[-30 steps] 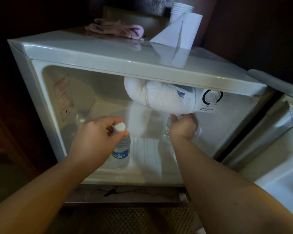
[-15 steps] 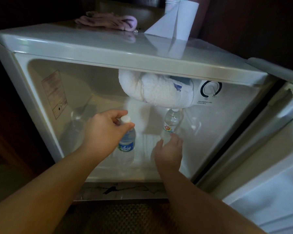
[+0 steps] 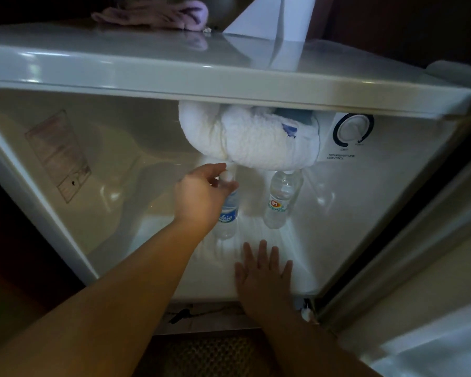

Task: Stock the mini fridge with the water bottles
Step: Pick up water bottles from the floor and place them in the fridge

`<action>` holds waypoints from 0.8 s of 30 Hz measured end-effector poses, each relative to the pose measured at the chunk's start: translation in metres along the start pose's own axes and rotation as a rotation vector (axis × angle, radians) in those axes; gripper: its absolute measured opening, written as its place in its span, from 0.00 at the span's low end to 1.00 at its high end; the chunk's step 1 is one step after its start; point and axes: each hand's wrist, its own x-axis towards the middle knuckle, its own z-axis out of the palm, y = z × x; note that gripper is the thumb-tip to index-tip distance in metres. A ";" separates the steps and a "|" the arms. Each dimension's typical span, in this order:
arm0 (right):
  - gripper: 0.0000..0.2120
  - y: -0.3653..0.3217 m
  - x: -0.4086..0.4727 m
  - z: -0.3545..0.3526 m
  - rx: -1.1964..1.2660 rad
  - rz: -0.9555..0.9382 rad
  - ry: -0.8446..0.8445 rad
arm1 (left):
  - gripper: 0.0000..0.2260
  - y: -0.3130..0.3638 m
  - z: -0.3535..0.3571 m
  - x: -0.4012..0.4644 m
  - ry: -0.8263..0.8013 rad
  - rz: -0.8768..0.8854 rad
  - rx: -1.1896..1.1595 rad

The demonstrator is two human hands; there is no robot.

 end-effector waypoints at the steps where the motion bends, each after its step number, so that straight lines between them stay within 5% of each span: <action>1: 0.31 0.001 0.001 0.000 -0.010 -0.002 -0.034 | 0.17 0.000 0.005 0.003 -0.003 -0.009 -0.011; 4: 0.36 0.002 0.002 0.000 -0.009 -0.005 -0.069 | 0.07 0.002 0.019 0.012 -0.010 -0.045 -0.055; 7: 0.33 -0.001 0.003 0.001 -0.007 0.030 -0.049 | 0.07 0.003 0.035 0.017 0.012 -0.042 -0.085; 14: 0.29 0.001 0.004 0.012 -0.016 0.027 0.026 | 0.27 -0.023 0.050 0.005 0.032 0.143 0.107; 17: 0.28 0.000 0.005 0.011 -0.008 0.029 0.032 | 0.39 -0.039 0.048 -0.003 -0.066 0.044 0.197; 24: 0.31 0.003 0.006 0.015 -0.013 0.034 0.008 | 0.27 -0.041 0.058 0.002 -0.159 -0.015 0.118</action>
